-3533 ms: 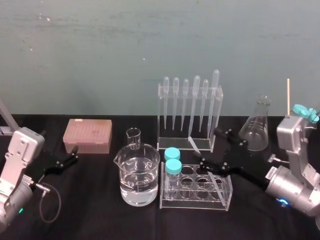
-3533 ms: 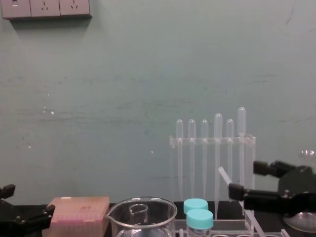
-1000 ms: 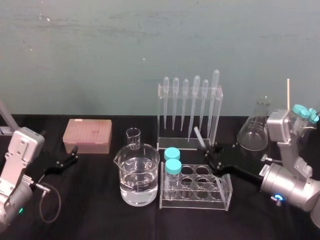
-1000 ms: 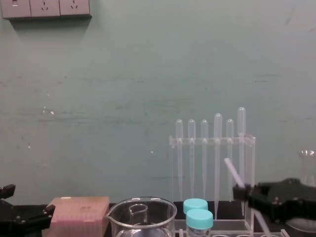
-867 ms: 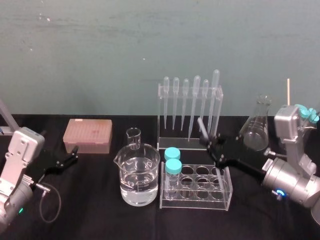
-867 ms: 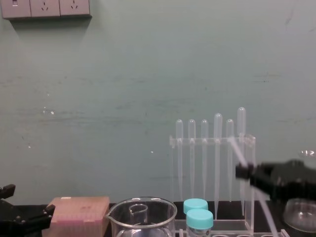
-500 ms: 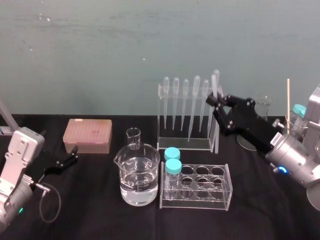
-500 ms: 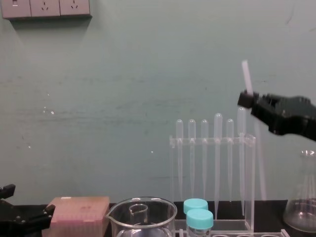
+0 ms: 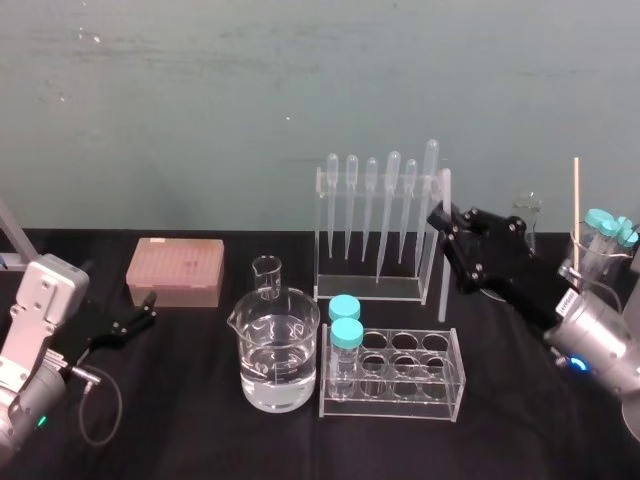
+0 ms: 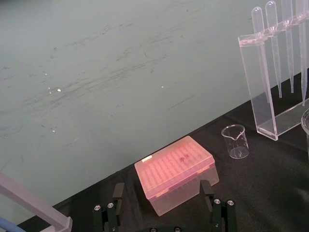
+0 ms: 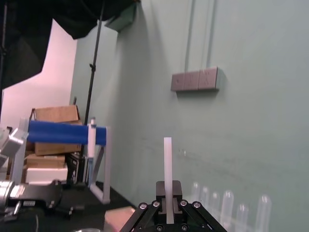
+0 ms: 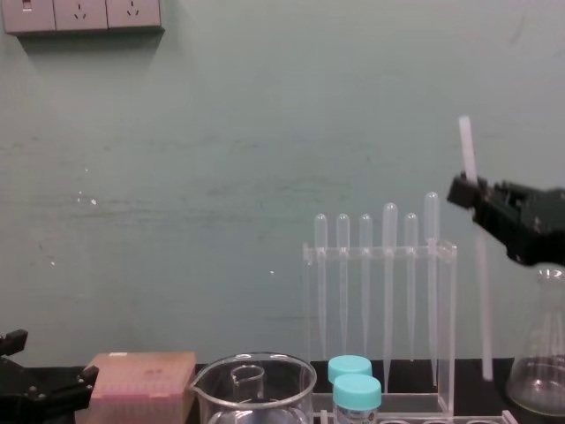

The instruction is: Pick up the stirring rod with one hand, then place it down.

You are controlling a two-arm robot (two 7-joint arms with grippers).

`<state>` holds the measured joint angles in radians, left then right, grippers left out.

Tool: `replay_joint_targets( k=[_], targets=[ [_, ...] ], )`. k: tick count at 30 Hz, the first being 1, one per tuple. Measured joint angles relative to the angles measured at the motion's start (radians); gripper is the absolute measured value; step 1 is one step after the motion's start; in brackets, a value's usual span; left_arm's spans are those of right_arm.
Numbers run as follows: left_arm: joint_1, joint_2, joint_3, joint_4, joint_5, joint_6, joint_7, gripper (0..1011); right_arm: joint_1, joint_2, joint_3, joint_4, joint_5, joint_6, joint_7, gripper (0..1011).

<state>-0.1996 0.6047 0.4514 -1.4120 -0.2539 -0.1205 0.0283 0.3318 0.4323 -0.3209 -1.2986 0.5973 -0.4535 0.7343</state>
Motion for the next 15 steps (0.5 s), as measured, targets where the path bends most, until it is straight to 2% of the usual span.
replay_joint_targets(
  k=[7, 15],
  targets=[
    [0.0, 0.0, 0.0, 0.0, 0.0, 0.0, 0.0, 1000, -0.013, -0.005, 0.019, 0.028, 0.005, 0.009, 0.007, 69],
    [0.0, 0.0, 0.0, 0.0, 0.0, 0.0, 0.0, 1000, -0.012, -0.004, 0.016, 0.027, 0.005, 0.009, 0.007, 69]
  ],
)
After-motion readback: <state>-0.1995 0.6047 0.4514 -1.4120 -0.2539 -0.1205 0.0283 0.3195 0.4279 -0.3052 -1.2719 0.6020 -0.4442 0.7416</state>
